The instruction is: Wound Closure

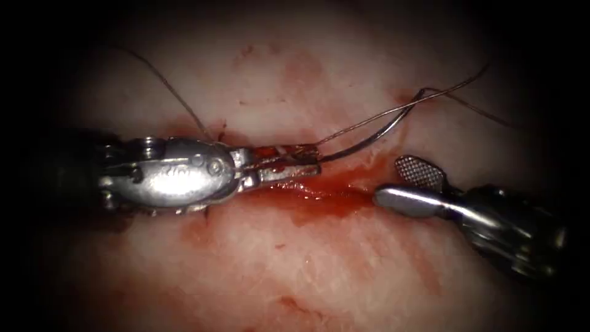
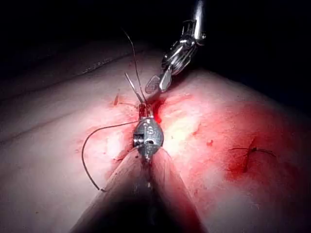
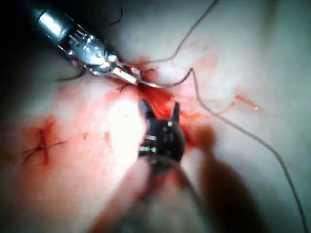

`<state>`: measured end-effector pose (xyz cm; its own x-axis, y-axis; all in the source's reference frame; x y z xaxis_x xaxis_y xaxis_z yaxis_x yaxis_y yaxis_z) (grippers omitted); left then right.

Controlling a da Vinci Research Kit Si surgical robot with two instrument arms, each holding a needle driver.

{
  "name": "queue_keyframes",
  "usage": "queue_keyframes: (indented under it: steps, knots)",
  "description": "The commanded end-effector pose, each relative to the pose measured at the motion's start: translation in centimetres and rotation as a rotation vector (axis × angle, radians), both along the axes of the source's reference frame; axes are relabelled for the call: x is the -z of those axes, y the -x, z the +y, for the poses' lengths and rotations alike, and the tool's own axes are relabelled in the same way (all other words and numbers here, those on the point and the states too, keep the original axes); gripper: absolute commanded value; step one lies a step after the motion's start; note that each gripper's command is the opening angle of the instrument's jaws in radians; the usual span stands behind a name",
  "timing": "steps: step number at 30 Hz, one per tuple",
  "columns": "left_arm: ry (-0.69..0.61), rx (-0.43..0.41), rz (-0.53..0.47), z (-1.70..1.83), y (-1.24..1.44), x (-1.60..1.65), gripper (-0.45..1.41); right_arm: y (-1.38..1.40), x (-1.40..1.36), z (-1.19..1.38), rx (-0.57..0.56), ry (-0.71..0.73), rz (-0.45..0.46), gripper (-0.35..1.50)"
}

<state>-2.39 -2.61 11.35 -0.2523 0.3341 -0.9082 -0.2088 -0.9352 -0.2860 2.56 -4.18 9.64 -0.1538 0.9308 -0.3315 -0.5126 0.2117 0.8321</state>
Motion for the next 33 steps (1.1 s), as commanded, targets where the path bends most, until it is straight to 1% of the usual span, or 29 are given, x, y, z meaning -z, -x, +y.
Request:
queue_keyframes:
  steps: [1, 3, 6, 13, 15, 16, 19, 25, 29, 33]
  knots:
    - [-0.001, -0.001, -0.001, -0.02, 0.03, -0.04, -0.45, -0.12, -0.06, -0.02, -0.01, 0.004, -0.006, 0.64]
    - [0.004, -0.003, 0.0, -0.03, 0.02, -0.03, -0.45, -0.13, -0.11, -0.02, -0.041, 0.0, -0.022, 0.61]
    - [0.015, -0.005, 0.001, -0.03, 0.0, -0.03, -0.45, -0.1, -0.17, -0.02, -0.088, -0.02, -0.035, 0.61]
    - [0.026, -0.008, 0.002, -0.06, 0.01, 0.0, -0.45, 0.01, -0.23, 0.02, -0.188, -0.056, -0.065, 0.61]
    - [0.03, -0.012, 0.0, -0.07, 0.03, 0.01, -0.45, 0.03, -0.25, 0.03, -0.231, -0.062, -0.057, 0.61]
    - [0.031, -0.011, 0.0, -0.07, 0.04, 0.01, -0.45, 0.03, -0.25, 0.04, -0.239, -0.068, -0.034, 0.61]
    - [0.037, -0.014, 0.0, -0.08, 0.05, 0.01, -0.45, 0.02, -0.22, 0.06, -0.206, -0.078, 0.012, 0.61]
    - [0.036, -0.018, -0.004, -0.09, 0.05, 0.01, -0.45, 0.0, -0.19, 0.09, -0.218, -0.072, 0.03, 0.61]
    - [0.036, -0.02, -0.005, -0.1, 0.05, 0.0, -0.45, 0.0, -0.18, 0.1, -0.216, -0.071, 0.038, 0.58]
    - [0.036, -0.021, -0.006, -0.12, 0.06, 0.02, -0.45, -0.01, -0.19, 0.13, -0.231, -0.068, 0.031, 0.58]
